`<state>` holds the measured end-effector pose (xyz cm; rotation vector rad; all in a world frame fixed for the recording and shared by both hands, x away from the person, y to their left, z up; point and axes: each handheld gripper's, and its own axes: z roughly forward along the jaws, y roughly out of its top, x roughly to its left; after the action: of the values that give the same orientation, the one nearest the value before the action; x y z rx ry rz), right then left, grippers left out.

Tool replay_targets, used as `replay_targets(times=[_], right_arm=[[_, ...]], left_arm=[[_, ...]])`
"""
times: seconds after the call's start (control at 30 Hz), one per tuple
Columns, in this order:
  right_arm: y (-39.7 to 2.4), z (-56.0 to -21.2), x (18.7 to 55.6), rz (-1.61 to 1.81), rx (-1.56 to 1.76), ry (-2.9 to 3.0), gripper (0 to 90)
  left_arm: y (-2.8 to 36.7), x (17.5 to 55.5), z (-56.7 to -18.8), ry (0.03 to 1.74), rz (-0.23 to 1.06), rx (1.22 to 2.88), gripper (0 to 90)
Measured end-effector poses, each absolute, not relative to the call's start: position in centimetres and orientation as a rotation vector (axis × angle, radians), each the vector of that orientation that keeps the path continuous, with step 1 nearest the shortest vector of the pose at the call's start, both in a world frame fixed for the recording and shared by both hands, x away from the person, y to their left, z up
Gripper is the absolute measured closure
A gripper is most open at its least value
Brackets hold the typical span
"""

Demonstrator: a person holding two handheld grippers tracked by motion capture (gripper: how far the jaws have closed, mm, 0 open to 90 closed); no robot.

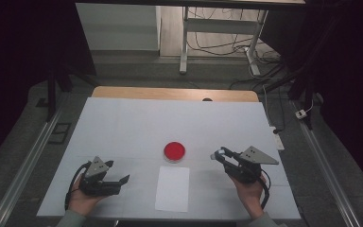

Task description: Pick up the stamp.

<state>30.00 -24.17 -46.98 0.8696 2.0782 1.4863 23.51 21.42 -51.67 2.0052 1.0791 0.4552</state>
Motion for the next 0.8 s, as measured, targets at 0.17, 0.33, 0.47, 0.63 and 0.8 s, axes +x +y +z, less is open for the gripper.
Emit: replay_targets(times=[0.17, 0.33, 0.47, 0.63, 0.8], right_arm=[[-23.7, -46.9, 30.0, 1.495, 0.854, 2.087, 64.4], [-23.0, -46.9, 30.1, 1.51, 0.831, 2.099, 64.4], [-22.5, -46.8, 30.1, 1.517, 0.819, 2.109, 64.4], [-21.9, -46.8, 30.2, 1.527, 0.806, 2.119, 64.3], [-21.1, -46.8, 30.3, 1.544, 0.793, 2.13, 64.3]], left_arm=[[21.4, 23.5, -51.7, 1.081, 0.456, 2.004, 18.0], [21.5, 23.6, -51.7, 1.081, 0.456, 2.004, 18.0], [21.4, 23.6, -51.7, 1.077, 0.454, 2.006, 17.9], [21.5, 23.6, -51.7, 1.079, 0.456, 2.004, 18.0], [21.5, 23.6, -51.7, 1.079, 0.445, 1.994, 18.0]])
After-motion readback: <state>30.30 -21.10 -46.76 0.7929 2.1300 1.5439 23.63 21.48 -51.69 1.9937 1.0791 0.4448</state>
